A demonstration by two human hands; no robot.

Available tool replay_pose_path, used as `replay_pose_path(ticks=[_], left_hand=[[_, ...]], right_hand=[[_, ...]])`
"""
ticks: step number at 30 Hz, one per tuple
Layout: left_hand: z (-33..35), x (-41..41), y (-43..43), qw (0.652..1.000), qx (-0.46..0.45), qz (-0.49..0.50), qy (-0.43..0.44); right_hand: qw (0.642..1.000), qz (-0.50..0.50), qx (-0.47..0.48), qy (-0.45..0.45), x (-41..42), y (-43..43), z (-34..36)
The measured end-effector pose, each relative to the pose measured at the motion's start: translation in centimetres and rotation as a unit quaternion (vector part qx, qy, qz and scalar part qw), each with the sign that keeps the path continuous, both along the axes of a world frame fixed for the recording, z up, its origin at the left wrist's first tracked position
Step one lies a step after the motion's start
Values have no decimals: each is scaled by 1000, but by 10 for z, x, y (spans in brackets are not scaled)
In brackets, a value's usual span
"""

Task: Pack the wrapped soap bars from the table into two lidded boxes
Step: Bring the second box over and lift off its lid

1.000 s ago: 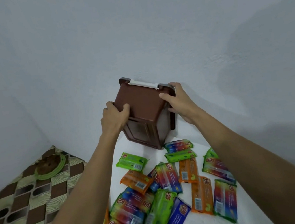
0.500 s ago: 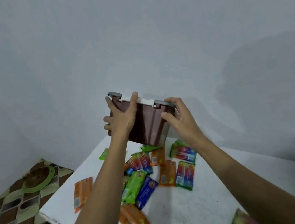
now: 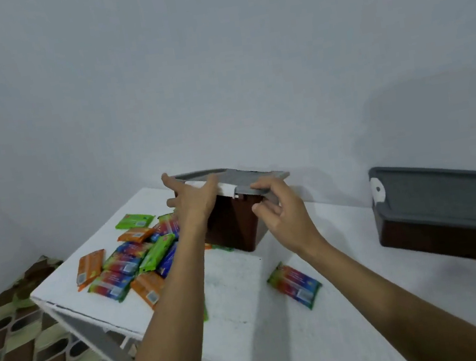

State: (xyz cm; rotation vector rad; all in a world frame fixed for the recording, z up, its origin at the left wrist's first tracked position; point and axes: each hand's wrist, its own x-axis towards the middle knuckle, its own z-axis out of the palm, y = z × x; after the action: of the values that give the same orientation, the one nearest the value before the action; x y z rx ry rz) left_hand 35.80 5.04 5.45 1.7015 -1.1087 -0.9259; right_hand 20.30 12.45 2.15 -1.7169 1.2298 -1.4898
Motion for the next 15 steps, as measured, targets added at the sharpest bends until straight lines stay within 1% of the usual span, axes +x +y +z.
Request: replay_pose_path(ticks=[2, 5, 7, 10, 11, 15], left_hand=[[-8, -11, 18, 1000, 7, 1, 18], [-22, -25, 33, 999, -13, 19, 34], [-29, -31, 38, 999, -37, 24, 31], [-38, -32, 39, 998, -60, 8, 23], [-41, -31, 38, 997, -67, 0, 26], [-52, -23, 34, 994, -93, -44, 40]], right_hand=[[999, -12, 1, 32, -12, 17, -9], [992, -57, 33, 105, -27, 33, -21], [979, -96, 62, 166, -37, 35, -27], [959, -134, 98, 230, -57, 28, -30], [947, -149, 107, 262, -64, 24, -32], [880, -198, 146, 406, -96, 4, -28]])
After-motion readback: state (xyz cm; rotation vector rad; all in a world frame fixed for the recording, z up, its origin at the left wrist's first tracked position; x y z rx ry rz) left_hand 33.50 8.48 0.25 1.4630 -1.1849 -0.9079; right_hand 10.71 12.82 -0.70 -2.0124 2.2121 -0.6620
